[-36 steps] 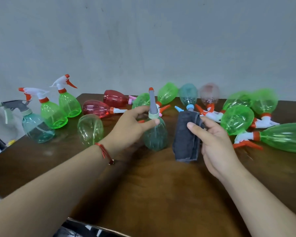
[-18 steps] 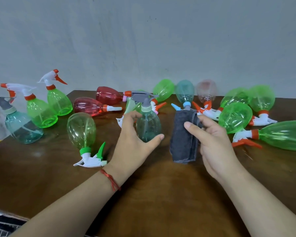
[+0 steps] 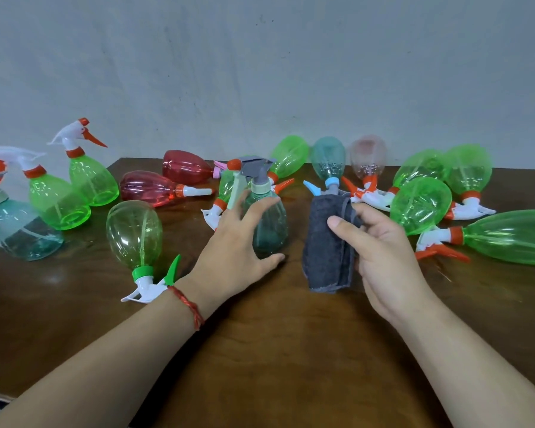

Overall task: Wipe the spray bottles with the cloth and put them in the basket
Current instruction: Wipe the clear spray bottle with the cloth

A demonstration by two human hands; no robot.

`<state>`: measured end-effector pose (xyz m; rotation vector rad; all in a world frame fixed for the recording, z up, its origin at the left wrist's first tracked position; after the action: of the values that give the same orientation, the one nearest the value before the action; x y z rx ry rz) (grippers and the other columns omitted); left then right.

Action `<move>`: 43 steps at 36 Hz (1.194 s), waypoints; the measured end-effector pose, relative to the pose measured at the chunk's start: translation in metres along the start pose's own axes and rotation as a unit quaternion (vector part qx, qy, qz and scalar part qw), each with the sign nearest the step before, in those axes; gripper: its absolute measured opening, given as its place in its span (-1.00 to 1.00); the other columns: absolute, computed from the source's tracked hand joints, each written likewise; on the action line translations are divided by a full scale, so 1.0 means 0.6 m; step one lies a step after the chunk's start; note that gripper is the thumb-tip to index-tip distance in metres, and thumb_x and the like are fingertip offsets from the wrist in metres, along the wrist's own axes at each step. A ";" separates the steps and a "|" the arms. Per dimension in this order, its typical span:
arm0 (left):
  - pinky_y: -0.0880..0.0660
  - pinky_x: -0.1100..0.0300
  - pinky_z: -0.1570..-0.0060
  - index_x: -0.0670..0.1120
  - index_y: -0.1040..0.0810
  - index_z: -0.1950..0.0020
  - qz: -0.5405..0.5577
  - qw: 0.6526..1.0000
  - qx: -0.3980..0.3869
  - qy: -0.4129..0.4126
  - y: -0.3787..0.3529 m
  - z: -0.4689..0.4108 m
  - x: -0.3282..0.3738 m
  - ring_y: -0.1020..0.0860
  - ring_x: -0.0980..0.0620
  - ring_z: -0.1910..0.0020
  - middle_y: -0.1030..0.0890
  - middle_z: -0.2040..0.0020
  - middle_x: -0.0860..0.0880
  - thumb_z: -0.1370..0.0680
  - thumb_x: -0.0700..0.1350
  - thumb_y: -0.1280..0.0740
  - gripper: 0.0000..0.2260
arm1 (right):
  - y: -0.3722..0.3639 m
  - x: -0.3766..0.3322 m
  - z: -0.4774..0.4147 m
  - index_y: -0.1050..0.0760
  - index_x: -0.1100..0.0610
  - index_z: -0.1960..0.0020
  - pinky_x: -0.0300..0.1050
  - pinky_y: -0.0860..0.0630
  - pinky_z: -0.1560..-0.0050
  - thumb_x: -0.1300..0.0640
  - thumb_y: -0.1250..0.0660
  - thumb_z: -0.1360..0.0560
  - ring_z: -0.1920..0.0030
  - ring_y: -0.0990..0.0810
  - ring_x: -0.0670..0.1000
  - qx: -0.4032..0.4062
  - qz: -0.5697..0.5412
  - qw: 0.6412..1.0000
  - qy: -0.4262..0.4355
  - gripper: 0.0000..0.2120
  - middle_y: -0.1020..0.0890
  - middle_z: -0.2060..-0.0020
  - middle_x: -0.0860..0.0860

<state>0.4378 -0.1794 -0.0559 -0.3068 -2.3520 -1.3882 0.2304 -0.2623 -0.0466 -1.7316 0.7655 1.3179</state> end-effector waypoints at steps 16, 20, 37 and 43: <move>-0.43 -0.05 -0.53 0.25 -0.26 -0.62 0.268 0.963 -0.024 0.009 0.008 -0.035 0.053 -0.45 0.00 -0.54 -0.39 -0.55 0.12 -0.36 0.05 -0.73 -0.04 | 0.046 -0.056 -0.026 -0.67 0.16 -0.14 0.06 -0.68 -0.18 0.28 -0.44 -0.60 -0.04 -0.74 -0.01 0.059 0.120 0.986 0.099 -0.86 -0.77 0.00 0.02; -0.48 -0.15 -0.49 0.20 -0.29 -0.64 0.375 0.919 -0.125 -0.010 0.003 -0.029 0.095 -0.52 -0.06 -0.51 -0.46 -0.56 0.07 -0.40 -0.16 -0.71 -0.06 | 0.079 -0.092 -0.036 -0.65 -0.03 -0.25 0.14 -0.62 -0.27 0.25 -0.44 -0.61 -0.15 -0.70 -0.10 0.063 0.248 0.955 0.154 -0.72 -0.74 -0.09 -0.12; -0.57 0.34 -0.07 -0.05 -0.35 -0.59 0.257 0.955 -0.148 -0.019 -0.028 -0.035 0.157 -0.56 -0.04 -0.39 -0.58 -0.44 -0.08 -0.66 -0.27 -0.41 -0.47 | 0.080 -0.056 -0.004 -0.71 -0.09 -0.21 -0.24 -0.57 -0.22 0.28 -0.43 -0.61 -0.14 -0.70 -0.16 0.017 0.268 0.946 0.182 -0.69 -0.75 -0.06 -0.23; -0.54 0.45 0.30 -0.23 -0.71 0.12 0.492 0.840 -0.116 0.197 -0.075 -0.067 0.133 -0.66 0.21 0.41 -0.70 0.37 0.04 -0.71 -0.33 -0.20 -0.67 | 0.069 -0.060 0.009 -0.69 -0.05 -0.27 -0.38 -0.49 -0.27 0.38 -0.40 -0.59 -0.23 -0.65 -0.24 0.008 0.341 0.904 0.257 -0.59 -0.70 -0.17 -0.27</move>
<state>0.3577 -0.2372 -0.0395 -1.0127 -1.3091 -1.0349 0.1832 -0.2779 -0.0225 -1.8987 1.8052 1.2649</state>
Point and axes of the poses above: each hand's wrist, its own z-axis away from the middle knuckle, its own y-axis out of the back of the hand, x = y × z, the point moved 5 cm from there along -z, towards the middle knuckle
